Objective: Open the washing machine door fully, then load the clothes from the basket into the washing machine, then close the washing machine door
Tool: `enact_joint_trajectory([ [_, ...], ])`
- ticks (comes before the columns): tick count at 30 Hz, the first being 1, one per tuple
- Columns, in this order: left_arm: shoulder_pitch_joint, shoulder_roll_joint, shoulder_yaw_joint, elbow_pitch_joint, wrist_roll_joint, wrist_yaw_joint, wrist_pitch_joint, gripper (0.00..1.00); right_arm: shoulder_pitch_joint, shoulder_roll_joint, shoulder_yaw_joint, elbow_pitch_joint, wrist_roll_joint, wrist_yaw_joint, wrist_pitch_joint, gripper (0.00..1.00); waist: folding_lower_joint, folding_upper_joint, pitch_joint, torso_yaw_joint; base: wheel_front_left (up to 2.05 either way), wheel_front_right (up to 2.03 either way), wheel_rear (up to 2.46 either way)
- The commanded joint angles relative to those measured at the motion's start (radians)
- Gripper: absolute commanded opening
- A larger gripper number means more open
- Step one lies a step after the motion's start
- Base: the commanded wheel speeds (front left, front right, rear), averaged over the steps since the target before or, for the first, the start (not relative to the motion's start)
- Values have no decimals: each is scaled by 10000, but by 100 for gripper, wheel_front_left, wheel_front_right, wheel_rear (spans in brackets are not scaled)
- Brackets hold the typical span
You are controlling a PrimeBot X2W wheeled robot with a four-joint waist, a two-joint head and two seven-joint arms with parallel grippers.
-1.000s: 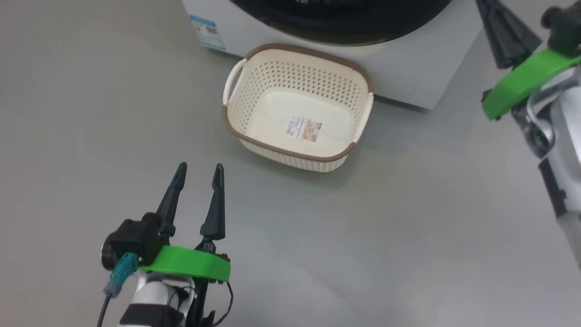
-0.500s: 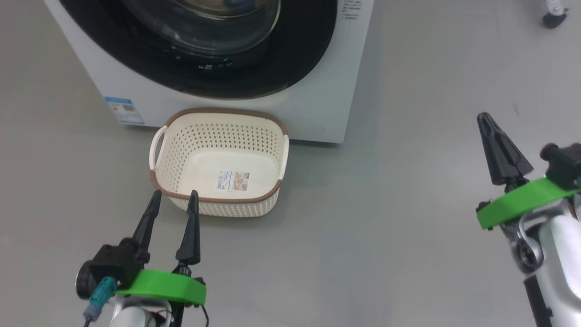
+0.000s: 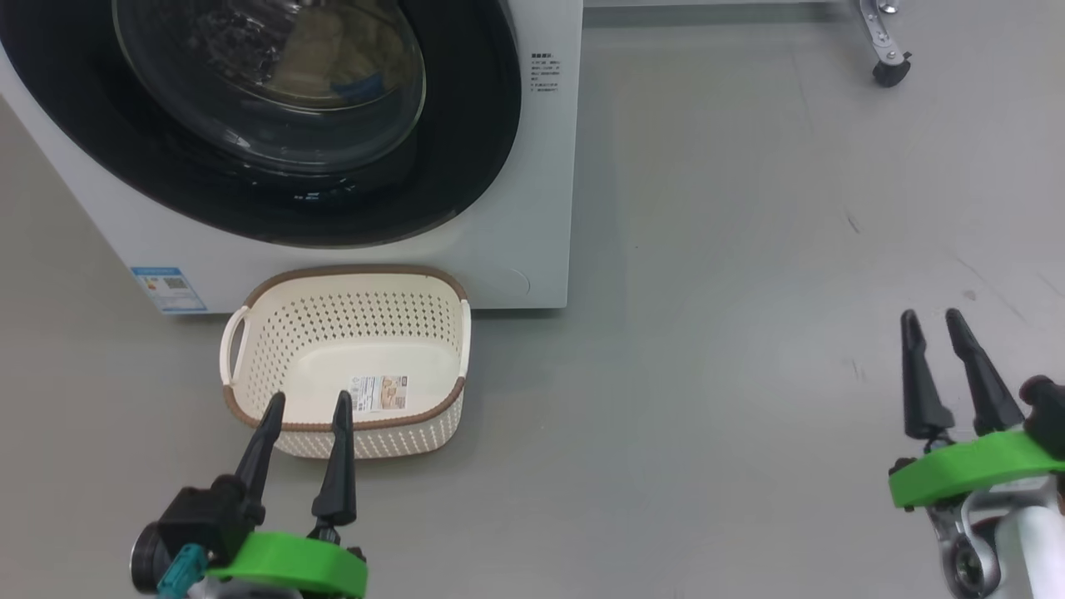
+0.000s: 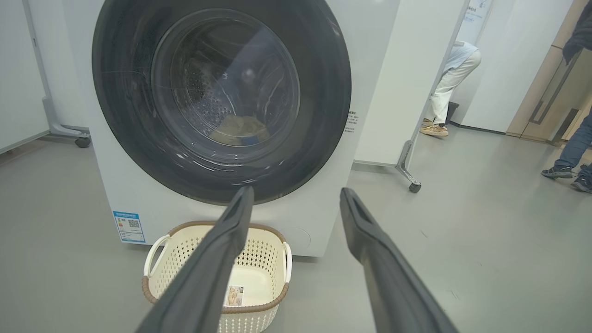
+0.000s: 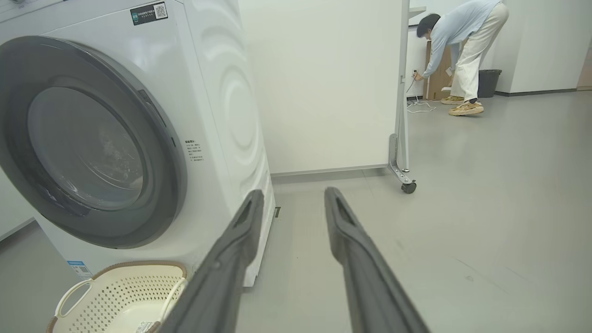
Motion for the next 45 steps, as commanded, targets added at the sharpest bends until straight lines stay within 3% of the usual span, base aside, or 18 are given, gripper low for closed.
enact_joint_trajectory([
  [1, -136, 186, 364, -226, 80, 6, -97, 100, -130, -18, 148, -380, -204, -36, -23, 100, 1, -1, -83, -23, 0, 0, 0],
  [45, 126, -8, 557, -592, 549, 6, -97, 100, 193, 258, 345, -453, -395, -36, -23, 100, 1, -1, -268, 263, 0, 0, 0],
])
